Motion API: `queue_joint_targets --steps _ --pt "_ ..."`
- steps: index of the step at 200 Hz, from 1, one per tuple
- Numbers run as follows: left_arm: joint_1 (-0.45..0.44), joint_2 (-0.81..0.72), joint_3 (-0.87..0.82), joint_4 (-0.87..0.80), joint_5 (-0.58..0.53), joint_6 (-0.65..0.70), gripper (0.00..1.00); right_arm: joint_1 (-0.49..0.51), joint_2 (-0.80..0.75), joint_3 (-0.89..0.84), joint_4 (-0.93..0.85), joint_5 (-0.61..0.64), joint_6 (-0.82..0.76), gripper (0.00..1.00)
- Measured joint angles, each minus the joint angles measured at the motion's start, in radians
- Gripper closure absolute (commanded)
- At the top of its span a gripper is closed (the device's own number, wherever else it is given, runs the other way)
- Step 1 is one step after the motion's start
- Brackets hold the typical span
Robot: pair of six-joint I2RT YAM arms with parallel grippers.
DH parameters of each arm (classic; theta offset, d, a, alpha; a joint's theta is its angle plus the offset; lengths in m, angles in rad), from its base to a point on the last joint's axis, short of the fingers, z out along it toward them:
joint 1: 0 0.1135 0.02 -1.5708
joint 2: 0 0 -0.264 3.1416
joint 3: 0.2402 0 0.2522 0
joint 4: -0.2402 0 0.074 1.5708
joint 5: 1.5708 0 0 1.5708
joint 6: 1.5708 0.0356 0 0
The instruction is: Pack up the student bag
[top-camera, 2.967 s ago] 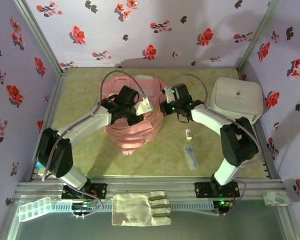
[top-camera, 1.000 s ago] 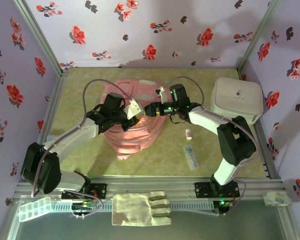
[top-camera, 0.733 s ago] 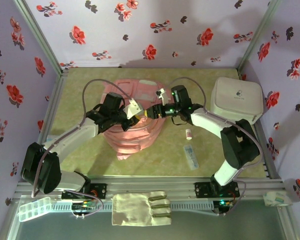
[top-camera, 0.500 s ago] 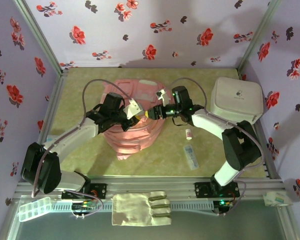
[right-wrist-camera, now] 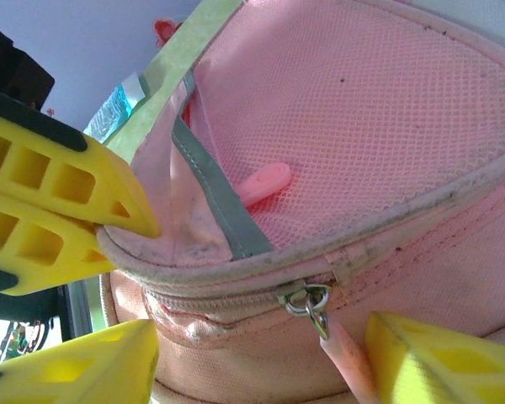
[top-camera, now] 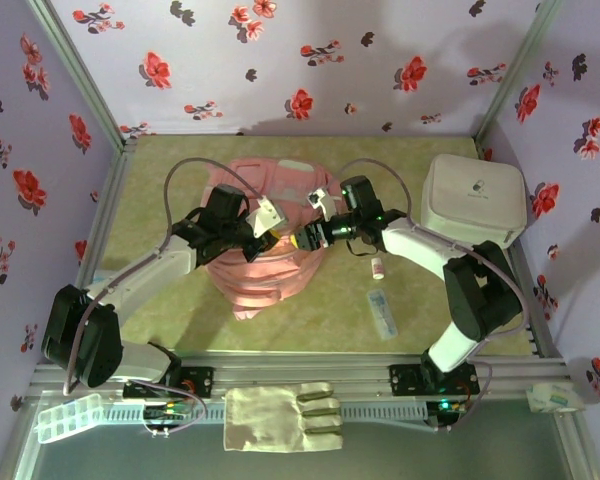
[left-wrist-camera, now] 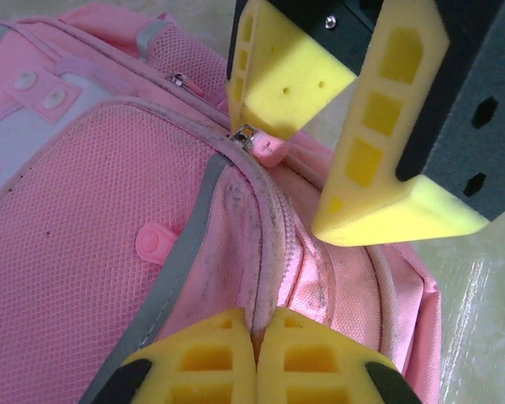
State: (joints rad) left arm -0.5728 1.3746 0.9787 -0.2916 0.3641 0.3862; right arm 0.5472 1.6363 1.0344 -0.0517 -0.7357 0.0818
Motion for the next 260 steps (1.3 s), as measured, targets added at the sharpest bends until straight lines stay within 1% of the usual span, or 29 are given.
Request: queue_joint_targets --steps 13,43,48,57,65,73,83,105,155,164,178,197,218,236,252,260 --pt "0.000 0.000 0.000 0.000 0.000 0.000 1.00 0.000 0.000 -0.001 -0.004 0.003 -0.014 0.51" --pt "0.002 0.000 0.000 0.000 0.000 -0.007 1.00 0.000 0.000 -0.002 -0.008 0.021 -0.026 0.65" --pt "0.002 0.000 0.000 0.000 0.000 -0.008 1.00 0.001 -0.001 -0.002 -0.008 0.026 -0.025 0.69" --pt "0.002 0.000 0.000 0.000 0.000 -0.010 1.00 0.001 -0.002 -0.002 -0.011 0.035 -0.029 0.79" --pt "0.002 0.000 0.000 0.000 0.000 -0.011 1.00 0.002 -0.004 -0.003 -0.013 0.045 -0.034 0.86" --pt "0.002 0.000 0.000 0.000 0.000 -0.011 1.00 0.003 -0.007 -0.005 -0.017 0.053 -0.031 0.91" --pt "0.002 0.000 0.000 0.001 0.000 -0.014 1.00 0.004 -0.012 -0.006 -0.026 0.063 -0.028 0.95" --pt "0.002 0.000 0.000 0.004 0.000 -0.027 1.00 0.013 -0.031 -0.009 -0.039 0.081 -0.030 0.98" --pt "-0.002 0.047 0.002 0.030 0.027 -0.076 1.00 0.082 -0.118 -0.083 -0.032 0.166 -0.019 0.97" --pt "-0.005 0.059 0.006 0.030 0.031 -0.084 0.98 0.092 -0.122 -0.100 -0.014 0.180 -0.008 0.97" --pt "-0.006 0.073 0.008 0.029 0.034 -0.096 0.91 0.108 -0.122 -0.127 0.024 0.200 0.016 0.96" --pt "-0.006 0.078 0.008 0.031 0.033 -0.118 0.71 0.119 -0.122 -0.161 0.086 0.214 0.056 0.96" --pt "0.001 0.073 0.004 0.039 0.025 -0.151 0.54 0.128 -0.125 -0.192 0.128 0.229 0.087 0.96" --pt "0.019 0.037 -0.026 0.056 0.019 -0.195 0.43 0.135 -0.139 -0.208 0.145 0.247 0.104 0.95" --pt "0.044 -0.029 -0.068 0.075 0.009 -0.245 0.33 0.139 -0.151 -0.213 0.150 0.258 0.113 0.95" --pt "0.056 -0.061 -0.083 0.085 0.002 -0.277 0.30 0.143 -0.154 -0.213 0.151 0.262 0.115 0.95"
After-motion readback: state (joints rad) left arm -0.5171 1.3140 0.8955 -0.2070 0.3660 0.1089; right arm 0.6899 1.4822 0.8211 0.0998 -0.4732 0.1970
